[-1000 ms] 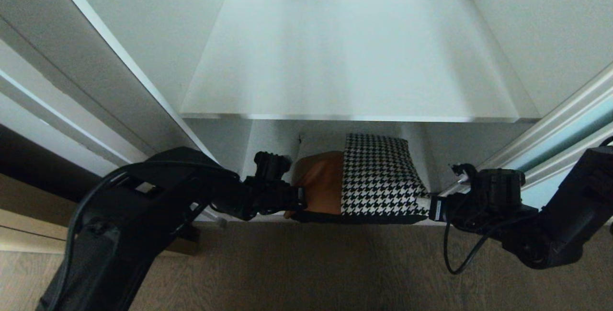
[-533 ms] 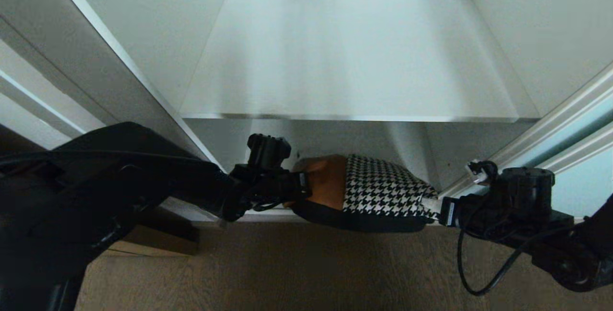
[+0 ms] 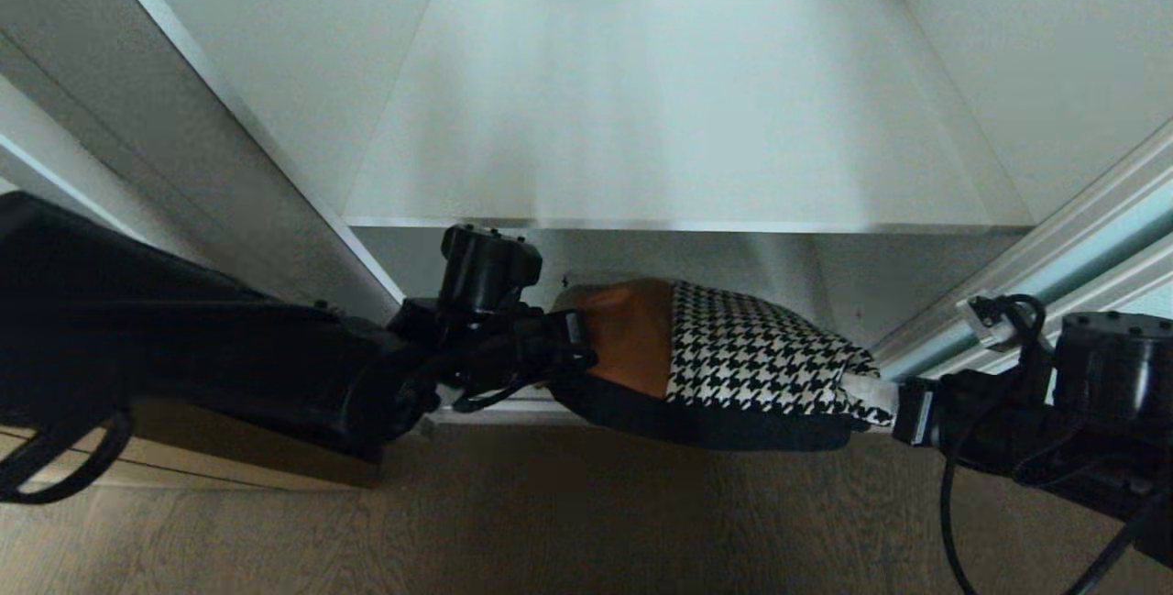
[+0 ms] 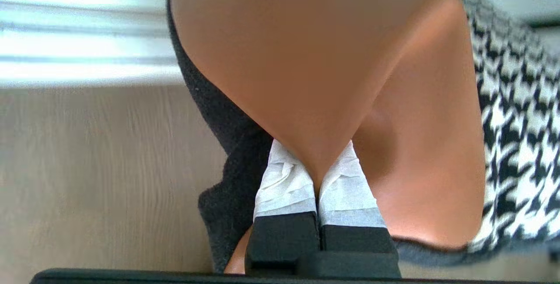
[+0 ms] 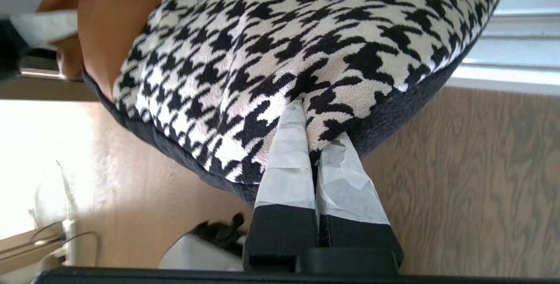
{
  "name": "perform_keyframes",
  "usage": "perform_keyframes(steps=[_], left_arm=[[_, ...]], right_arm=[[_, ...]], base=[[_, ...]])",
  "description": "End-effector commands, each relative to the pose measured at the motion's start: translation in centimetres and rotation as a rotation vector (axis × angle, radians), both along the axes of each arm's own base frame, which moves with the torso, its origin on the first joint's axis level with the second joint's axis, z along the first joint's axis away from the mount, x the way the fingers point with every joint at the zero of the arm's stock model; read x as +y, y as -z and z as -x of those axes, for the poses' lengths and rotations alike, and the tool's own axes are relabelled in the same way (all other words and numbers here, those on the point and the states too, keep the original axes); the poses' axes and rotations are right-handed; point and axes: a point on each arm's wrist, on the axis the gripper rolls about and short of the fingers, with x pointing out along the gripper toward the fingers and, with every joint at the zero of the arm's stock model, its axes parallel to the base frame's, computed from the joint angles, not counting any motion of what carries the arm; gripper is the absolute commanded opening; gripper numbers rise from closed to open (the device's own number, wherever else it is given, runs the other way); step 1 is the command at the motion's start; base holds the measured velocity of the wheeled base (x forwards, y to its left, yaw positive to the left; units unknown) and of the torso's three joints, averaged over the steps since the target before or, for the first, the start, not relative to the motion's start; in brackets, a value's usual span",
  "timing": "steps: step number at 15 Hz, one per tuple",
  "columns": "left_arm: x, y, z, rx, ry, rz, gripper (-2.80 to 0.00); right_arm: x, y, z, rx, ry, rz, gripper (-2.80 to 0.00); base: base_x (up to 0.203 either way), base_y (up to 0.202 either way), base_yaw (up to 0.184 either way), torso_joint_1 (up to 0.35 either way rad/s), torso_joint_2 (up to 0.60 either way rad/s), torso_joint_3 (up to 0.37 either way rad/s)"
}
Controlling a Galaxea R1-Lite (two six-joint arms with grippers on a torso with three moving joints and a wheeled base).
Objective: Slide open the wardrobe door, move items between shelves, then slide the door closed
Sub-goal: Place the pillow on the higher shelf
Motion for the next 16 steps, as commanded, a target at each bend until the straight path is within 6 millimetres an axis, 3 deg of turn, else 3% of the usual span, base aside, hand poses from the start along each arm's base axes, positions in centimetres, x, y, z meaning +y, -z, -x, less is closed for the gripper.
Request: perform_keyframes(steps=[1, 7, 12, 16], left_arm=[[0.9, -2.2, 2.5, -0.028, 0.015, 0.019, -2.80], [3.7, -4.7, 6.7, -0.035, -0.067, -0.006, -2.80], [5.3, -5.7, 9.8, -0.055, -0.056, 0.014, -2.80], [3.2, -5.3, 13.4, -0.035, 0.075, 0.017, -2.80]], right_arm=[[-0.2, -2.5, 2.6, -0.060, -0.011, -0.025, -2.80], [-0.7, -5.9, 9.6, 0.011, -0.046, -0.095, -2.80], [-1.7, -8.0, 13.6, 0.050, -0.036, -0.170, -2.80], [-2.0, -8.0, 16.3, 0.077, -0.078, -0.169, -2.80]], base=[[0.000, 0.000, 0.000, 0.000, 0.00, 0.000], [0.000, 0.000, 0.000, 0.000, 0.00, 0.000], [0.000, 0.000, 0.000, 0.000, 0.00, 0.000], [0.000, 0.000, 0.000, 0.000, 0.00, 0.000]])
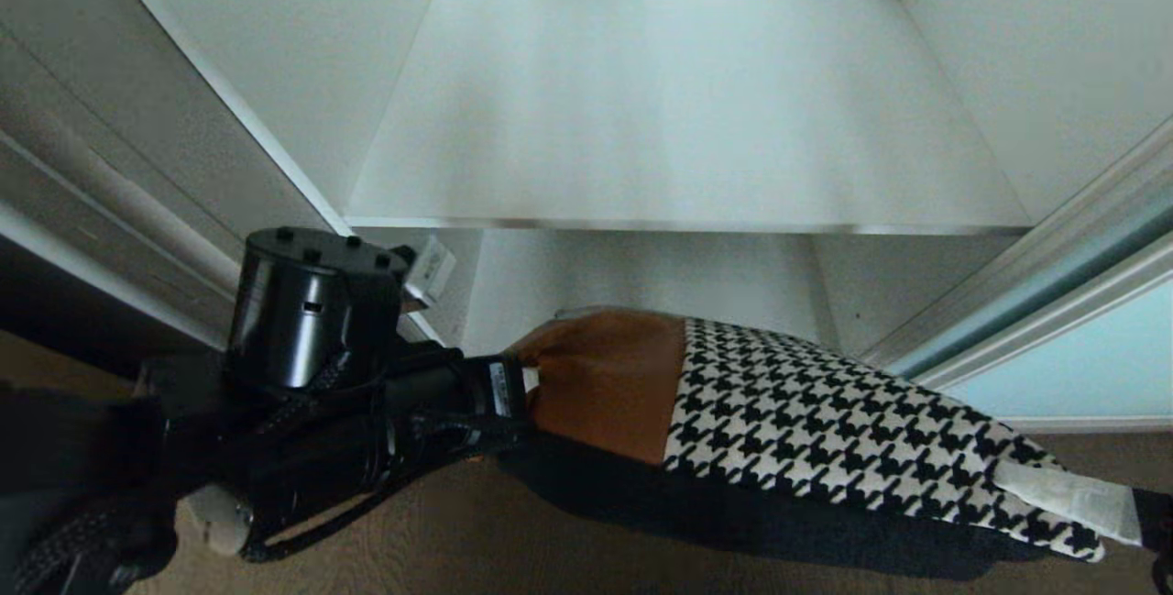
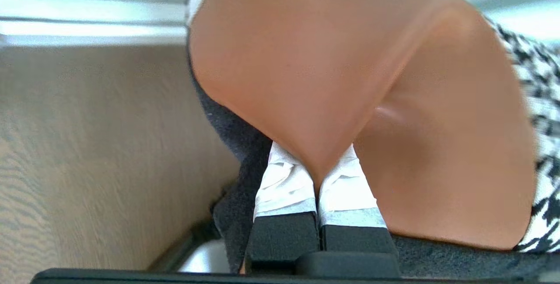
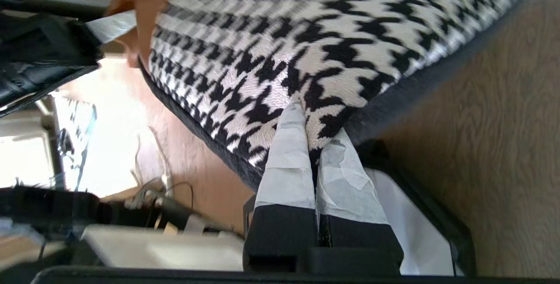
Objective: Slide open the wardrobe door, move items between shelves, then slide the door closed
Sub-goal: Place the pillow on the higher shelf
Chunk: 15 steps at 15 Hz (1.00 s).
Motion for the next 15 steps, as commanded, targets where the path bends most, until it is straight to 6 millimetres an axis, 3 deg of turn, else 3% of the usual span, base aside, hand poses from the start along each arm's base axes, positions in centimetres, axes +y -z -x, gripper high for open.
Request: perform_keyframes(steps=[1, 3, 6, 11, 15], left_arm=[[-1.1, -0.1, 1.7, -0.002, 0.063, -0.004, -2.80], [-1.7, -0.3, 3.4, -0.001, 0.096, -0.022, -2.80], [-1.7, -0.5, 4.1, -0.004, 0.118, -0.017, -2.80], [-2.1, 1.0, 5.7, 0.002, 0.184, -0.089, -2.80], [-1.4, 0.0, 6.5, -0.041, 0.198, -0.066, -2.80]], right_arm=[[-0.5, -0.5, 2.0, -0.046, -0.017, -0.020, -2.80], [-1.0, -0.2, 3.6, -0.037, -0.031, -0.017, -2.80], [-1.5, 0.5, 5.5, -0.008, -0.074, -0.009, -2.80], [-1.4, 1.1, 5.9, 0.022, -0.117, 0.001, -2.80], [-1.4, 1.2, 6.0, 0.032, -0.157, -0.010, -2.80]], base=[[0.000, 0.000, 0.000, 0.000, 0.00, 0.000], [0.000, 0.000, 0.000, 0.000, 0.00, 0.000], [0.000, 0.000, 0.000, 0.000, 0.00, 0.000], [0.000, 0.000, 0.000, 0.000, 0.00, 0.000], [0.000, 0.000, 0.000, 0.000, 0.00, 0.000]])
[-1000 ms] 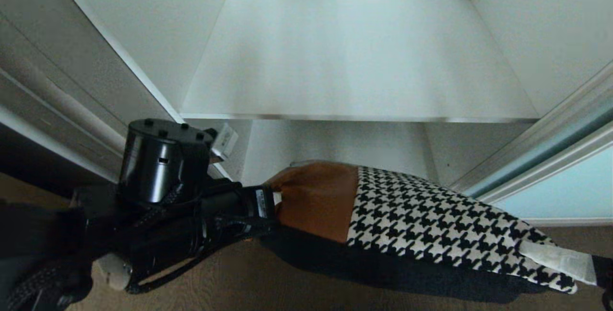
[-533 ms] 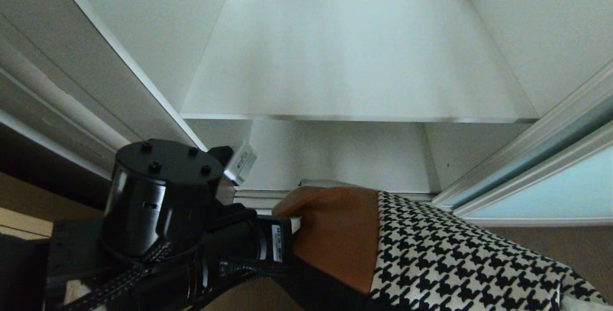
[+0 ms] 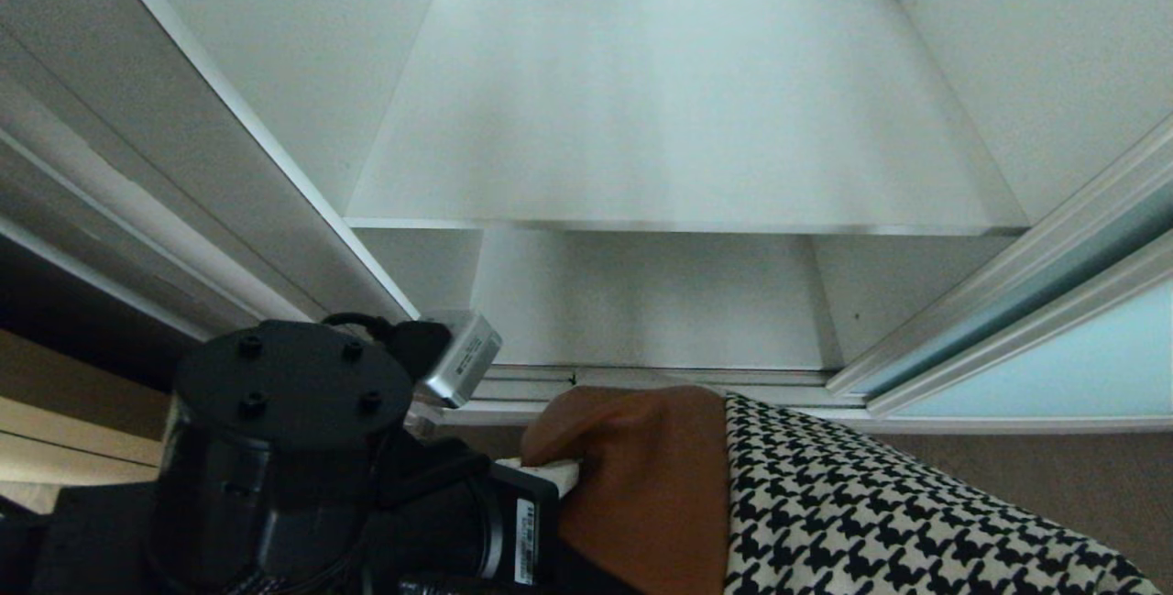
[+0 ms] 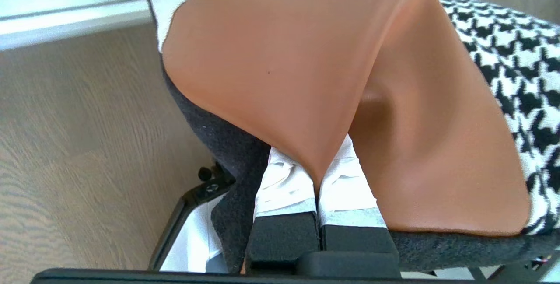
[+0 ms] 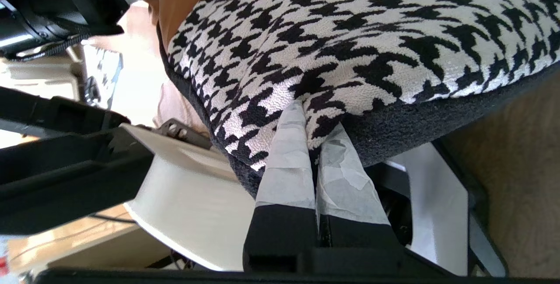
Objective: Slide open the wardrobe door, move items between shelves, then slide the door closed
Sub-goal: Place the pillow on the higher shelf
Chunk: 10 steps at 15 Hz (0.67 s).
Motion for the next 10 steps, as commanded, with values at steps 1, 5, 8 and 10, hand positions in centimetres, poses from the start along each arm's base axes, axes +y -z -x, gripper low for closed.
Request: perform_keyframes(steps=[1, 5, 8, 10], left_arm=[[0.34, -0.39, 0.25, -0.012, -0.004, 0.016, -2.80], [0.27, -0.11, 0.19, -0.011, -0.020, 0.004, -2.80], [-0.03, -0.38, 0.00, -0.024, -0.019, 0.022, -2.80], [-0.48, 0.49, -0.26, -0.005, -0.020, -0.007, -2.80]], right_arm=[[0.12, 0.26, -0.13, 0.022, -0.021, -0.002, -2.80], [0.16, 0.26, -0.19, 0.062, -0.010, -0.047, -2.80], [0.21, 0.41, -0.31, 0.074, -0.009, -0.044, -2.80], [0.32, 0.19, -0.54, 0.091, -0.002, -0.055, -2.80]], base=[[0.000, 0.000, 0.000, 0.000, 0.00, 0.000], [0.000, 0.000, 0.000, 0.000, 0.00, 0.000], [0.000, 0.000, 0.000, 0.000, 0.00, 0.000], [0.000, 0.000, 0.000, 0.000, 0.00, 0.000]])
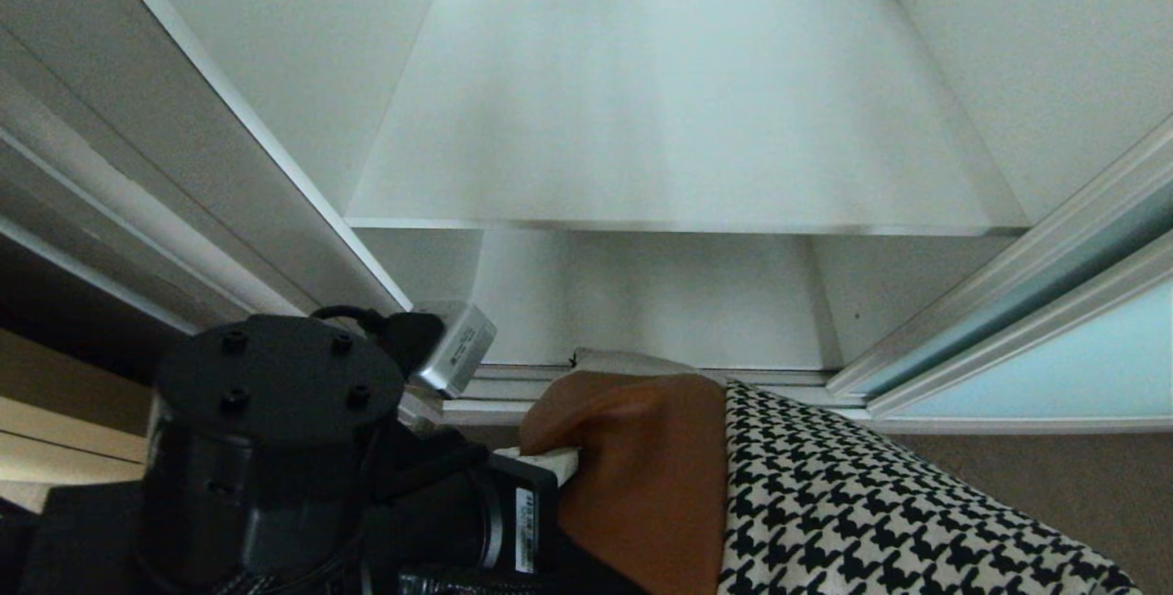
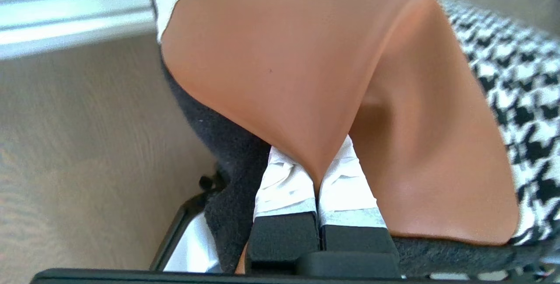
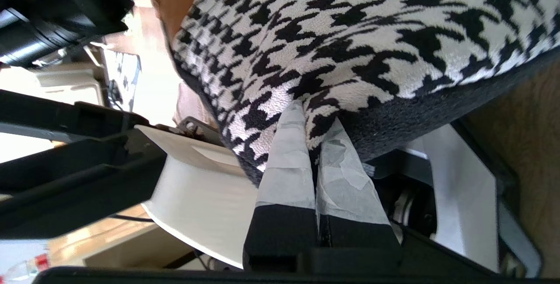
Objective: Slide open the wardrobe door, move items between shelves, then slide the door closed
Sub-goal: Place the pillow on the higher shelf
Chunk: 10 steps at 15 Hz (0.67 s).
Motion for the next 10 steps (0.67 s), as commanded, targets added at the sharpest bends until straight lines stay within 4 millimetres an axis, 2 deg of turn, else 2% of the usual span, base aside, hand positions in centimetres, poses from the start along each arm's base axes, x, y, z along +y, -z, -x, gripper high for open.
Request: perform_keyframes(steps=[1, 5, 10], left_arm=[[-0.38, 0.88, -0.16, 0.022, 0.001, -0.026, -2.80], [-0.10, 0.70, 0.15, 0.016, 0.005, -0.020, -2.80], [-0.07, 1.00, 0.15, 0.025, 0.002, -0.026, -2.80]], right_arm=[[0.14, -0.09, -0.28, 0.023, 0.002, -0.007, -2.80], [0.14, -0.13, -0.28, 0.020, 0.001, -0.008, -2.80], [0.09, -0.12, -0.17, 0.016, 0.001, -0.010, -2.80]], base=[[0.000, 0.000, 0.000, 0.000, 0.00, 0.000], [-0.017, 0.000, 0.000, 0.002, 0.00, 0.000], [-0.186, 0.000, 0.001, 0.002, 0.00, 0.001]])
